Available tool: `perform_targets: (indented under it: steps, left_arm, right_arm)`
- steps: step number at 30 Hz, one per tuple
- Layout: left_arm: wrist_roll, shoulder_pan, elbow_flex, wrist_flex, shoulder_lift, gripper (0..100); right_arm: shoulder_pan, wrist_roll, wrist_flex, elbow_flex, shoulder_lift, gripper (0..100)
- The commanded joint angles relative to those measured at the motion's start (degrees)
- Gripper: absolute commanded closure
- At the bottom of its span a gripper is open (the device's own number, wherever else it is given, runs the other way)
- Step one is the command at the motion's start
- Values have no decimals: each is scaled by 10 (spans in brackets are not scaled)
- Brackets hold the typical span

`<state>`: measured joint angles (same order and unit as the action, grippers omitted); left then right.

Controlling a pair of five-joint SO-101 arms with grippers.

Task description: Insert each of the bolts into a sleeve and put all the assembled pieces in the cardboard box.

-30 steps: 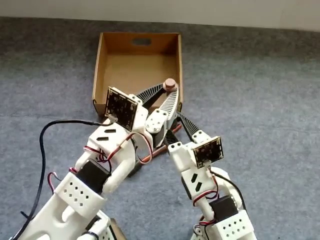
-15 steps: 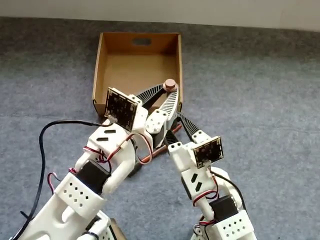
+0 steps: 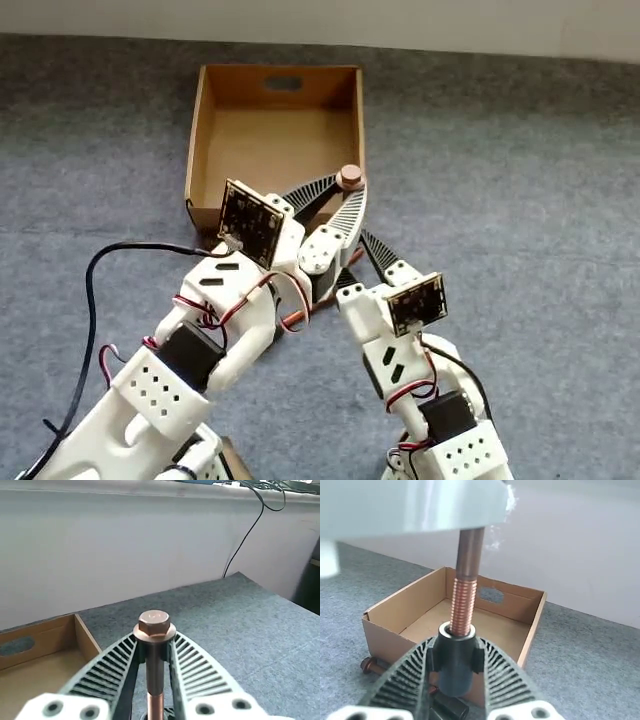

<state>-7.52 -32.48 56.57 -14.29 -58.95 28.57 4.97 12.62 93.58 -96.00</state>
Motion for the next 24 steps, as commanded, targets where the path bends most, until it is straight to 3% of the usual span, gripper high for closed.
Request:
perform_targets:
  steps: [1,9,13,24]
  left_arm:
    - [2,-3,3,4,-10,992]
    - [-4,10,14,2,-11,992]
    - [-46,15,15,1,-10,992]
    - [-46,15,29,1,-10,992]
  right_arm:
    - [-5,-2,-14,-7,-8,993]
    - [-5,-2,-14,-7,-8,993]
    - [-5,-2,-14,-7,-8,993]
    - [-12,-4,-14,-6,-8,993]
